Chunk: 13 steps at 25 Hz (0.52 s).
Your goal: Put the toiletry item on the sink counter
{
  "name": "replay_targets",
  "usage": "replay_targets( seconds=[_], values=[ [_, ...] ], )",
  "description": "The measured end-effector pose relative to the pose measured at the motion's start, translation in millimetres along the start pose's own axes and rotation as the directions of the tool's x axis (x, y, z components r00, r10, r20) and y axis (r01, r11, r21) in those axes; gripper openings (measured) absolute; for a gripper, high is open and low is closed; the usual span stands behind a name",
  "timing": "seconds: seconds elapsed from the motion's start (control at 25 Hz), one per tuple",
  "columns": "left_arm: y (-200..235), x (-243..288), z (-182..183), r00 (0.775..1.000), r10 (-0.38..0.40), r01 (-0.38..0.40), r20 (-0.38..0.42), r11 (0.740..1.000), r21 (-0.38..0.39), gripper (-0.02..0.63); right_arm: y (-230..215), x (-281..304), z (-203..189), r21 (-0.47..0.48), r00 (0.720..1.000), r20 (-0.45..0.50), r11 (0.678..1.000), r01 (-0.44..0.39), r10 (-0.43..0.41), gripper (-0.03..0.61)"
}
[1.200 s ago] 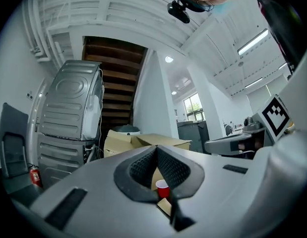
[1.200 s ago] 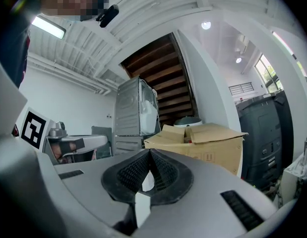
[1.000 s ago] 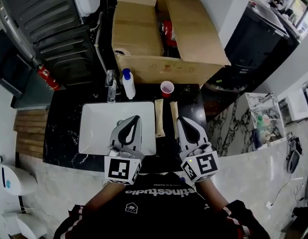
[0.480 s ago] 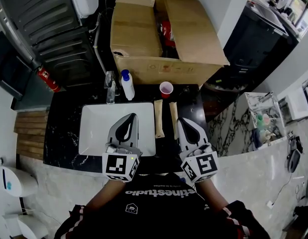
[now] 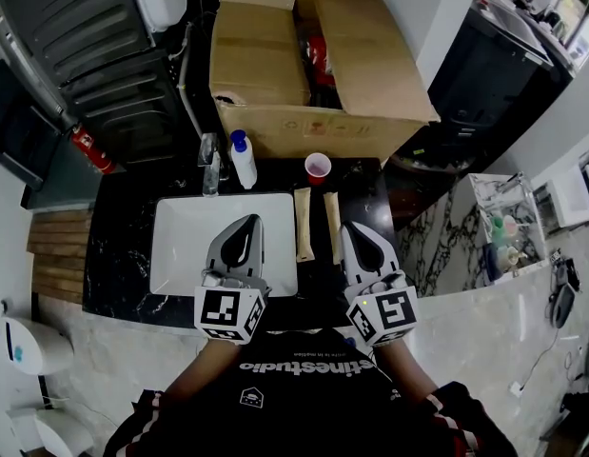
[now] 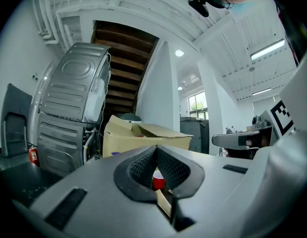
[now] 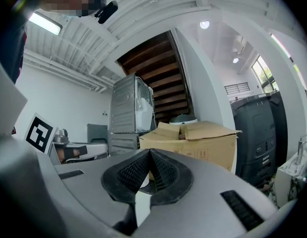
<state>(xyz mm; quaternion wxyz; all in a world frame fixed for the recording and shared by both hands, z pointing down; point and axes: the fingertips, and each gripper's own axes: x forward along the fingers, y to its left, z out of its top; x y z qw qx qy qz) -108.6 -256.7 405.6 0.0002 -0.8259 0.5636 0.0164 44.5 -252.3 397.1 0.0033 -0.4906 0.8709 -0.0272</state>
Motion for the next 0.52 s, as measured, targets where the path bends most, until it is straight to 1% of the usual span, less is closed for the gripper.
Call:
replay_targets(
  seconds=[0.52],
  values=[
    [6.8, -4.6, -7.2, 1.000, 0.011, -0.011, -0.017, 1.000, -0.019, 0.015, 3.0, 3.0, -9.7, 0.002, 1.000, -0.027, 1.000, 0.000, 0.000, 0.037]
  ],
)
